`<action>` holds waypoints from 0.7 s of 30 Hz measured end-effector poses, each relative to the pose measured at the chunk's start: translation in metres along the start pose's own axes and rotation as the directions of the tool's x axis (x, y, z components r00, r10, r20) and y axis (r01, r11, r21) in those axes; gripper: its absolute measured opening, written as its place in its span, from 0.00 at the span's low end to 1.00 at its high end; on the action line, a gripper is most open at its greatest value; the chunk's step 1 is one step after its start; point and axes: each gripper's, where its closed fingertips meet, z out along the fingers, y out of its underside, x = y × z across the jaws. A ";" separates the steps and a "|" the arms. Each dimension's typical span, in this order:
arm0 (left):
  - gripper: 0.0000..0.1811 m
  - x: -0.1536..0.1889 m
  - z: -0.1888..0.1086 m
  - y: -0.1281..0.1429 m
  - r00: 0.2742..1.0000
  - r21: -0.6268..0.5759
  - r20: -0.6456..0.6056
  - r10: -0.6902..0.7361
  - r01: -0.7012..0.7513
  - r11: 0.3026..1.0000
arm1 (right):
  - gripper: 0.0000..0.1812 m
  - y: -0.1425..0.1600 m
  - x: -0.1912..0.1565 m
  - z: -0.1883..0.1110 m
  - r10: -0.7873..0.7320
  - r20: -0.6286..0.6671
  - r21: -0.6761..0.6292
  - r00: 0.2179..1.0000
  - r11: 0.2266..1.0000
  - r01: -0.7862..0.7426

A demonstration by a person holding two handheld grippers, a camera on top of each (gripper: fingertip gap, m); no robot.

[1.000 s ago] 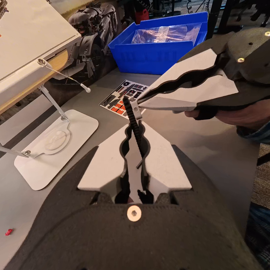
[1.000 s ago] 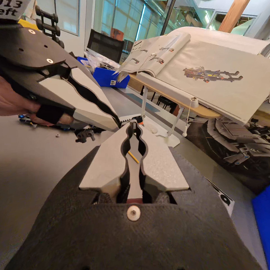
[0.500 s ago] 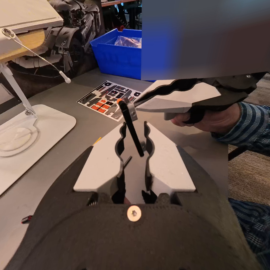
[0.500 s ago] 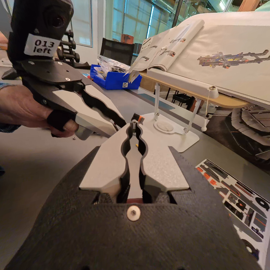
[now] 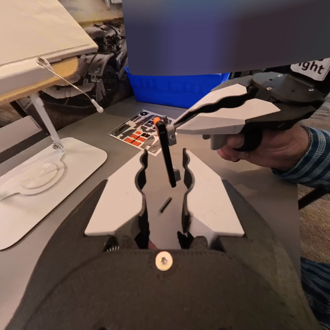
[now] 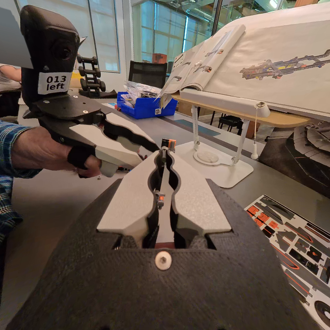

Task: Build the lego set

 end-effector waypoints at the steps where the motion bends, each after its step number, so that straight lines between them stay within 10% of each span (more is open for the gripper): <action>1: 0.22 -0.001 -0.001 -0.004 1.000 0.017 0.007 0.003 -0.003 1.000 | 0.00 0.000 -0.001 0.000 0.004 0.004 0.003 1.000 1.000 -0.004; 21: 0.10 0.001 -0.001 -0.013 0.967 0.041 0.153 0.206 -0.214 0.976 | 0.01 -0.001 -0.009 0.004 0.086 0.033 0.007 0.996 0.996 -0.086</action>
